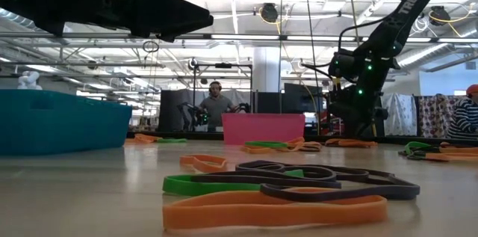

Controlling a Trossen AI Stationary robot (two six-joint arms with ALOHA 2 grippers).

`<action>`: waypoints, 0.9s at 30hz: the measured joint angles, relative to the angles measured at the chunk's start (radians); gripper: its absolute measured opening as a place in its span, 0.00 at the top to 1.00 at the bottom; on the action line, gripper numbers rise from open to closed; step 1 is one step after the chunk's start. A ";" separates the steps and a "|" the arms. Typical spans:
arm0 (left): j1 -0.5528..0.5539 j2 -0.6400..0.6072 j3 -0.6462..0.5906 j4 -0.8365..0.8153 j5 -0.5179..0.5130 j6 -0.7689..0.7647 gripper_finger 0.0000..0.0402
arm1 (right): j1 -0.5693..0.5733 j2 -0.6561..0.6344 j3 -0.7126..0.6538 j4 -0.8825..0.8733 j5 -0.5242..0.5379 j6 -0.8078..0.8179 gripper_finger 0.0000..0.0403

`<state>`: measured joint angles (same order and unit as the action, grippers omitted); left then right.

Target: Sort rubber bands into baskets

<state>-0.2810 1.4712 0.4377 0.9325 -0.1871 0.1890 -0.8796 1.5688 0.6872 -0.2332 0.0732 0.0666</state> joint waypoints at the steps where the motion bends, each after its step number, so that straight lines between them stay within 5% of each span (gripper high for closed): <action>1: 0.000 0.000 0.000 0.000 0.000 0.000 0.68 | 0.000 0.000 0.000 -0.001 -0.005 -0.001 0.85; 5: 0.000 0.000 0.000 0.000 0.000 0.000 0.68 | 0.000 -0.002 0.000 -0.004 -0.028 -0.014 0.97; 12: 0.000 0.000 0.000 0.000 0.000 0.000 0.68 | 0.000 -0.056 0.008 -0.030 -0.017 -0.029 1.00; 27: 0.000 0.000 0.000 -0.001 0.000 0.002 0.68 | 0.080 -0.447 0.008 -0.031 0.081 -0.067 1.00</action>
<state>-0.2806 1.4712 0.4377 0.9318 -0.1871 0.1913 -0.7996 1.1218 0.6956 -0.2642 0.1546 0.0000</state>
